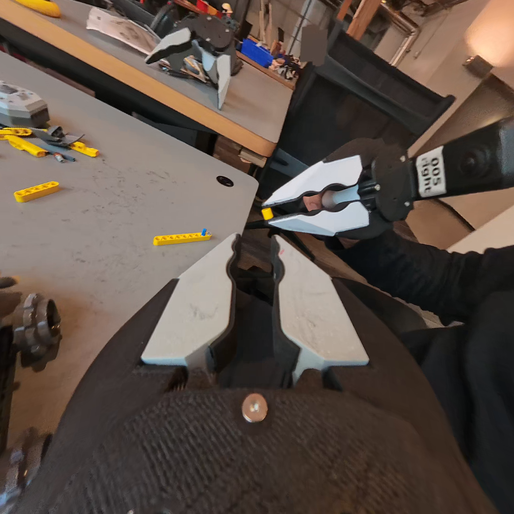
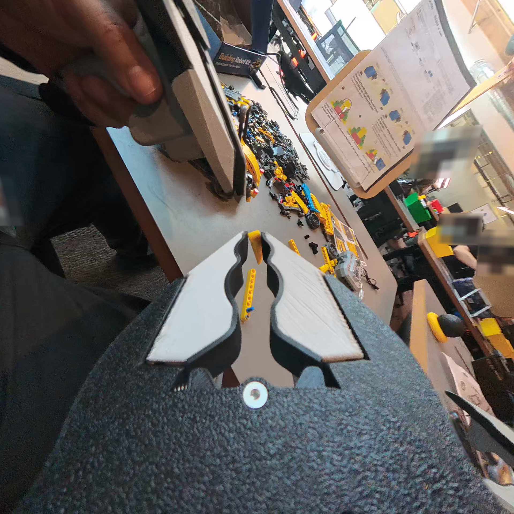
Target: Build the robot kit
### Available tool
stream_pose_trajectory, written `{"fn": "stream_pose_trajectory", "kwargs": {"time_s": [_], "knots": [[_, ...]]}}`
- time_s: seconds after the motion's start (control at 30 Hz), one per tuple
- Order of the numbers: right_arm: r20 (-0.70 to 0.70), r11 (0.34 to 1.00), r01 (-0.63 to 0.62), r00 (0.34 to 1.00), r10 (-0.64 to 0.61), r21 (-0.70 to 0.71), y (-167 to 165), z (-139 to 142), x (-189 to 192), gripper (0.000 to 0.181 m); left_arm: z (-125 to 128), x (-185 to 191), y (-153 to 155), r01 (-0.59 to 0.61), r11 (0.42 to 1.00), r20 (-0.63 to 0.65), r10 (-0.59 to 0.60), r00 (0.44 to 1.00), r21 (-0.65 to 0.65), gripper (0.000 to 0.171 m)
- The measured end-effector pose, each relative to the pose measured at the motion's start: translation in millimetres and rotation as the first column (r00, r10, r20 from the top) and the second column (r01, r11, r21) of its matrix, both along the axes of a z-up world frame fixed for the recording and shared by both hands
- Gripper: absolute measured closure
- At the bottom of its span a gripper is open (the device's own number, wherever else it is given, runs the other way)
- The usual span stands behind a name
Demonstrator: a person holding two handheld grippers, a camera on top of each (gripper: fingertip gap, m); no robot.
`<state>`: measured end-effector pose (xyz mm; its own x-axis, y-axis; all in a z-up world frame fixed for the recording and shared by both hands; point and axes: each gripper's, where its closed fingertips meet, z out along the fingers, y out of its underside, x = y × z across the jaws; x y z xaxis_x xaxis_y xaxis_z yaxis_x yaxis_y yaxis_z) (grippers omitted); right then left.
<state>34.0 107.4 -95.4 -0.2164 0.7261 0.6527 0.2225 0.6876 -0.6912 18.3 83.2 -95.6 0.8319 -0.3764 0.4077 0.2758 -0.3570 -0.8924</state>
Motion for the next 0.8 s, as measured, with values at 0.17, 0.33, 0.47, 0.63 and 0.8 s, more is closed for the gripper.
{"fn": "stream_pose_trajectory", "kwargs": {"time_s": [0.17, 0.33, 0.47, 0.63, 0.8], "knots": [[-0.007, 0.998, 0.024, 1.0, -0.023, 0.066, 2, -2, 4, 0.172, 4, 18, 8, 0.12, 0.992, 0.038, -0.119, 0.992, -0.031, 0.15], [-0.031, 0.99, 0.038, 0.999, -0.034, 0.136, 0, 2, 5, 0.172, 1, 26, 24, 0.168, 0.984, 0.053, -0.165, 0.985, -0.06, 0.151], [-0.046, 0.984, 0.035, 0.999, -0.027, 0.173, -3, 2, 7, 0.172, 4, 34, 26, 0.239, 0.969, 0.114, -0.231, 0.966, -0.058, 0.156], [-0.064, 0.98, 0.041, 0.998, -0.029, 0.196, -6, 2, 7, 0.171, 2, 44, 23, 0.336, 0.937, 0.185, -0.316, 0.931, -0.093, 0.162], [-0.023, 0.995, 0.01, 1.0, -0.008, 0.099, -5, -6, 12, 0.167, -4, 42, 22, 0.34, 0.935, 0.072, -0.334, 0.94, -0.099, 0.167]]}}
